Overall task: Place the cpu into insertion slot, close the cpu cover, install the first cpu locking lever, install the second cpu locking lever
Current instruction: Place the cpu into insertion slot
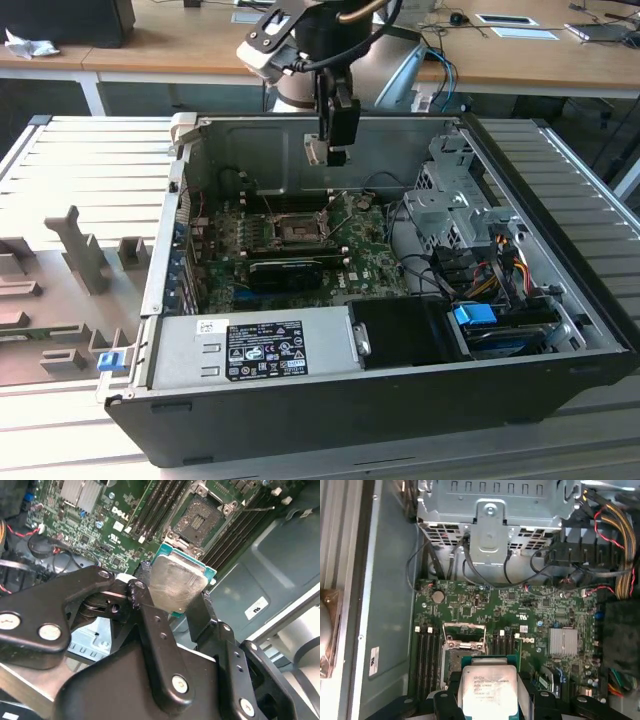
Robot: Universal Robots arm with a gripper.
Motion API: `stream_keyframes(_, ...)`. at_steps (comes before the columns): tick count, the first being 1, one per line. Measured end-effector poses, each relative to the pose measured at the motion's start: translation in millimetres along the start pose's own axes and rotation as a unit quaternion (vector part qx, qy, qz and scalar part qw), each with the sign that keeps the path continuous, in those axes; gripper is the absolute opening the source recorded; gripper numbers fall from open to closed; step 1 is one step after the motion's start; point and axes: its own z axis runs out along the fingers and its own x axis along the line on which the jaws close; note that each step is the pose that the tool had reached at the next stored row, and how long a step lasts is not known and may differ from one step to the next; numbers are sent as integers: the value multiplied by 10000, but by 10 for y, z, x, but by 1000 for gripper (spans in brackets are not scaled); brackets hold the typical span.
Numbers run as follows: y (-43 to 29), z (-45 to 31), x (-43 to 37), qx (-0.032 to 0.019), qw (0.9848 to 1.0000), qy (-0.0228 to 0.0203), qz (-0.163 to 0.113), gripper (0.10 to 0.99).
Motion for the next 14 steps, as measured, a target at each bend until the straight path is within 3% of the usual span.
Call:
stream_keyframes(3,-68,35,3,0,10000,-1,9,529)
stream_keyframes(11,-83,112,2,12,10000,0,9,529)
stream_keyframes(14,-134,170,3,12,10000,-1,8,529)
